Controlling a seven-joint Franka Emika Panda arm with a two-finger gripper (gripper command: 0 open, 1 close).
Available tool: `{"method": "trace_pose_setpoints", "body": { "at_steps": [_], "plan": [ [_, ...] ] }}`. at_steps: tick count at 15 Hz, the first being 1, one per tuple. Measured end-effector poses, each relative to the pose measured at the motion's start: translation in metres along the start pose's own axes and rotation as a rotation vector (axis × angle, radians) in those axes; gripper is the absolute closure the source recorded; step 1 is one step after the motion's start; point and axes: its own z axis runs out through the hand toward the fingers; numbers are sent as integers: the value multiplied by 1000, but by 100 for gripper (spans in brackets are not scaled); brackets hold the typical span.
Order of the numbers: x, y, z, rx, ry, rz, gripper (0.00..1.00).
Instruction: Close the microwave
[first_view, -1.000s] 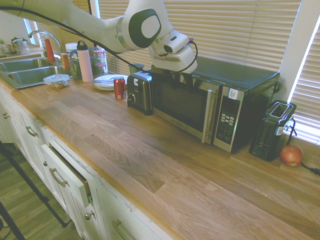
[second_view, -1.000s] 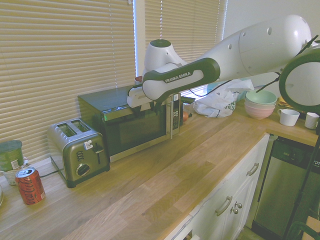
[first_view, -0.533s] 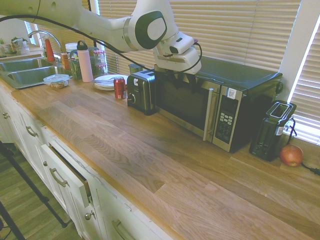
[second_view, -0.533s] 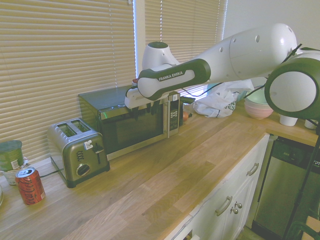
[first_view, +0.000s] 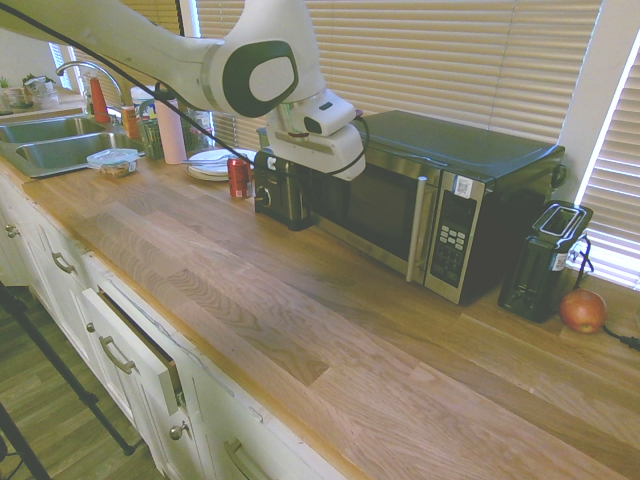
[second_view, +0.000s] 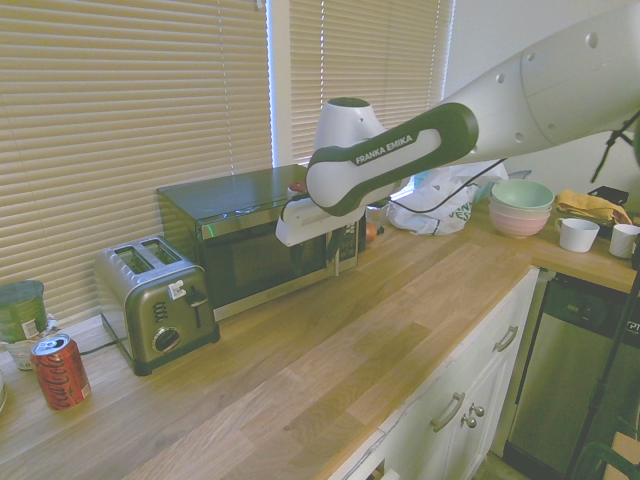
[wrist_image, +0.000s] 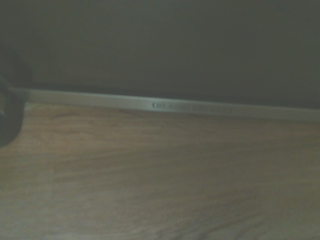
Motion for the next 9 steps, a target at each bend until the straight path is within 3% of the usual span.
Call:
{"method": "trace_pose_setpoints", "body": {
  "at_steps": [9],
  "plan": [
    [-82,54,9,-10,-48,-68,0]
  ]
}}
